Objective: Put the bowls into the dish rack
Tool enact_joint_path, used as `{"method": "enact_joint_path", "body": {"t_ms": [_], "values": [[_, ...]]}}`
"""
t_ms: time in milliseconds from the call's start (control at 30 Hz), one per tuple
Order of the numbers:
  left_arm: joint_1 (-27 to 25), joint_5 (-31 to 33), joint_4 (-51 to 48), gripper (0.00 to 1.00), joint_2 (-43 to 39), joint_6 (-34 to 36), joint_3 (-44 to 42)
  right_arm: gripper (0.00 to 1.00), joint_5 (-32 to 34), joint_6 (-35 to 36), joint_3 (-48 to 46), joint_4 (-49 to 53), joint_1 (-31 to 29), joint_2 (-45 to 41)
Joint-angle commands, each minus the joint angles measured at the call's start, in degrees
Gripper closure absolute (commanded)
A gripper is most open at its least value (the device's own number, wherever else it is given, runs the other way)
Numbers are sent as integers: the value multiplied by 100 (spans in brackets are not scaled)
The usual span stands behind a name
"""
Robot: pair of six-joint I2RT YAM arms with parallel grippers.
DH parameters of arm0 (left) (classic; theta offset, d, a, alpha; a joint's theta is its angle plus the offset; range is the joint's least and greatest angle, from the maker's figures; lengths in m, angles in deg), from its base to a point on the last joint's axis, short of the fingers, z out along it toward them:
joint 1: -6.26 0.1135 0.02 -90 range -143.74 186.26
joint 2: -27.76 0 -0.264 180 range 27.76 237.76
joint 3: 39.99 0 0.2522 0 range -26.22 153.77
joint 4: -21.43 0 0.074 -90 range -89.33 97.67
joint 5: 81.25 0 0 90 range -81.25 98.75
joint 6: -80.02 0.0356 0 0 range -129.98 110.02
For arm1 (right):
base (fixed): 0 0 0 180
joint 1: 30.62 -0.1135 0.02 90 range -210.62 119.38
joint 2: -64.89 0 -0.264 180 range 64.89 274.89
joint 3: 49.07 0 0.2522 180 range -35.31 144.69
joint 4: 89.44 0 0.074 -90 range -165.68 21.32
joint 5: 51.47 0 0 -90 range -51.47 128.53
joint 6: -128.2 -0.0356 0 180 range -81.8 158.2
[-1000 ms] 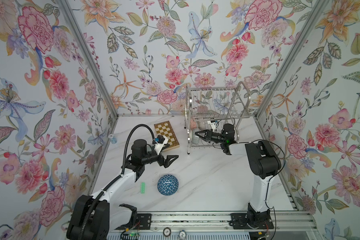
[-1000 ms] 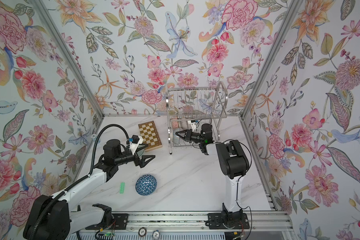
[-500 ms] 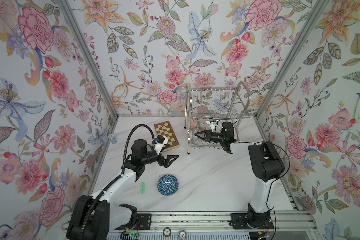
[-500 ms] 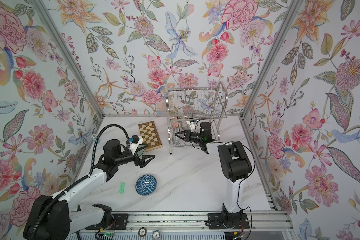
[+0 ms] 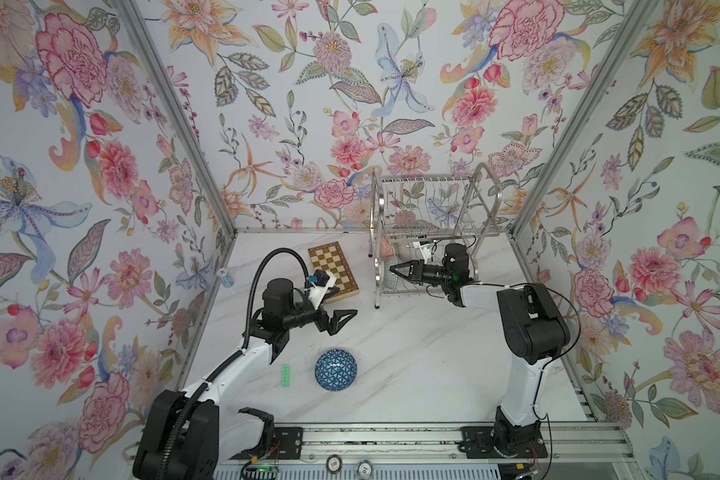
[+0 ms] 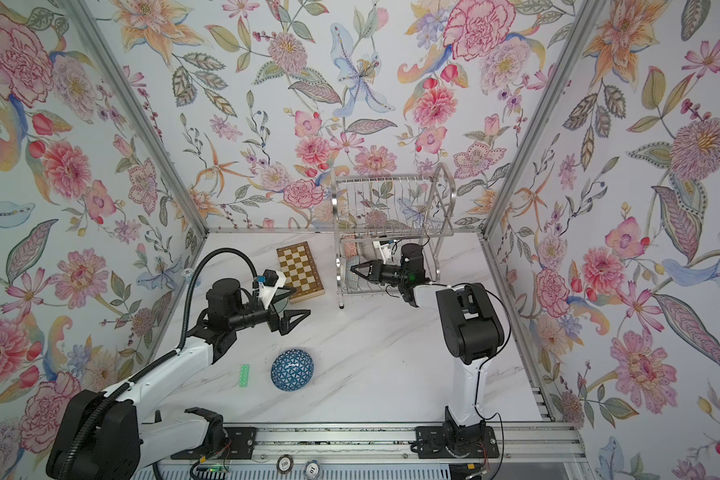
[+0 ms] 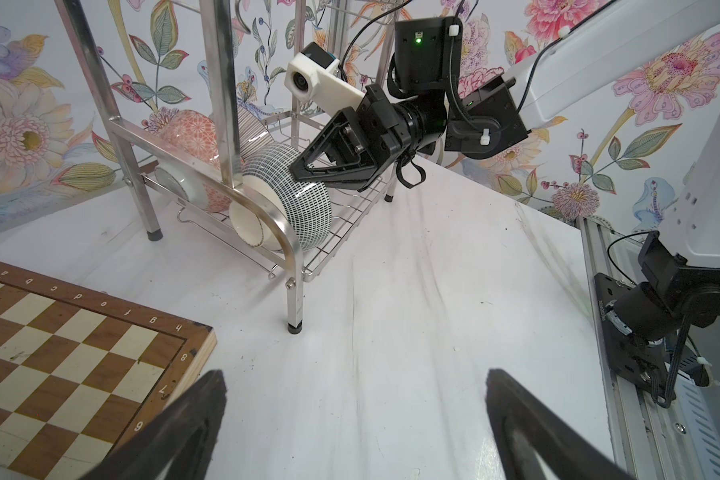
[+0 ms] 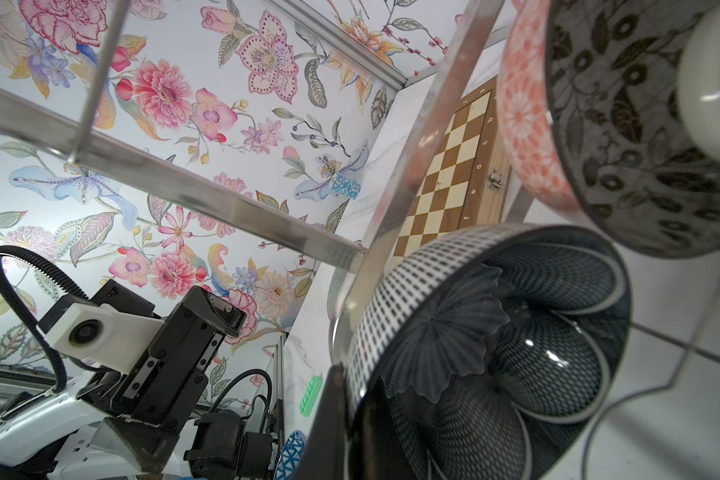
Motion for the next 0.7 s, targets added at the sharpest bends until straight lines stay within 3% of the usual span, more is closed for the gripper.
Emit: {"method": "enact_joint_path", "body": {"t_ms": [0, 667], "values": [[45, 50, 149, 1, 5, -77, -40, 100, 84, -31, -84, 166, 161, -5], [34, 76, 137, 1, -4, -137, -14, 98, 38, 333, 156, 669, 231, 74]]}}
